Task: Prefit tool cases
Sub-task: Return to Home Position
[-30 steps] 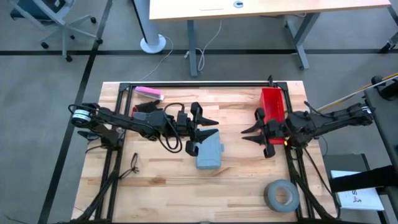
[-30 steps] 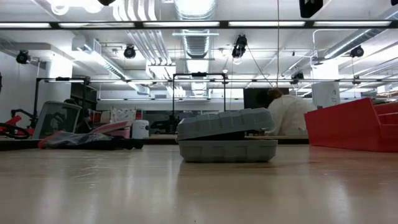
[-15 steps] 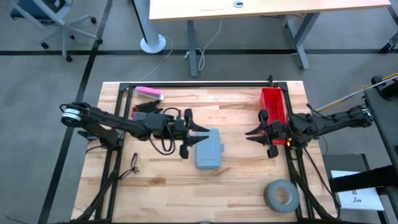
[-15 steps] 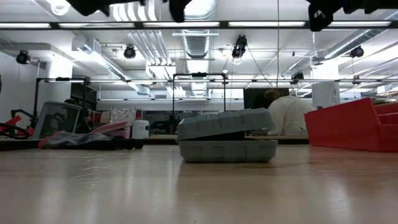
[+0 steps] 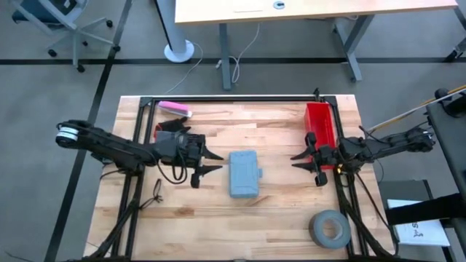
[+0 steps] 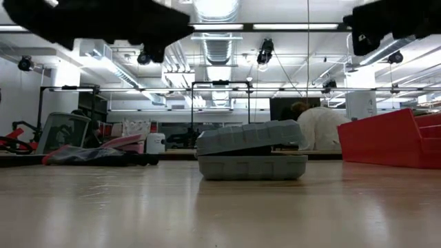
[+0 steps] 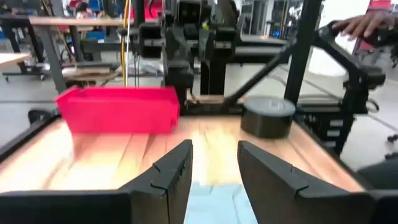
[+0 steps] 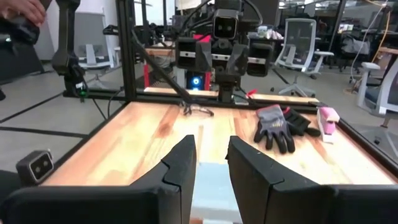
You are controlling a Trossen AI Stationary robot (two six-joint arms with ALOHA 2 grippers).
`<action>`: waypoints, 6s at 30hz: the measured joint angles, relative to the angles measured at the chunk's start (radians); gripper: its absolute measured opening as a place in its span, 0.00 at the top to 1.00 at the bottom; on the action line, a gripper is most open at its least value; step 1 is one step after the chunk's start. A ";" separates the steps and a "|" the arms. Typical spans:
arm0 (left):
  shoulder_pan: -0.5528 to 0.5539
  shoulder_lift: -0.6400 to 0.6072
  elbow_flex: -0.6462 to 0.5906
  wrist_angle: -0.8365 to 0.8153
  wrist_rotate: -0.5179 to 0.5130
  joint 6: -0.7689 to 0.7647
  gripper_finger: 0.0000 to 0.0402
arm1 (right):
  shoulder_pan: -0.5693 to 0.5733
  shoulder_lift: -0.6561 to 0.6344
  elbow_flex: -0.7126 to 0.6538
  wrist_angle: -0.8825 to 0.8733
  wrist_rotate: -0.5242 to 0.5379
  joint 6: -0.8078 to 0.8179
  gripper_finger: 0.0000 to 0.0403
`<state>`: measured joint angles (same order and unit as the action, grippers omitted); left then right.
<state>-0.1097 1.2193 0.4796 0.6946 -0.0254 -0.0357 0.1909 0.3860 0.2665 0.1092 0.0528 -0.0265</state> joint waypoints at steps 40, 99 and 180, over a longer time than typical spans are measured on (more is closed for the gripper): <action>0.006 -0.403 -0.434 -0.014 0.000 0.000 0.65 | -0.065 -0.385 -0.253 -0.041 0.000 -0.001 0.84; 0.019 -1.220 -0.471 -0.677 0.035 0.000 0.70 | -0.065 -0.386 -0.256 -0.087 -0.006 0.000 0.82; 0.019 -0.816 -0.449 -0.665 0.034 0.000 0.67 | -0.071 -0.384 -0.256 -0.075 -0.008 0.000 0.82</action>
<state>-0.0907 0.4031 0.0307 0.0299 0.0086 -0.0357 0.1196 0.0021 0.0101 0.0344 0.0452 -0.0265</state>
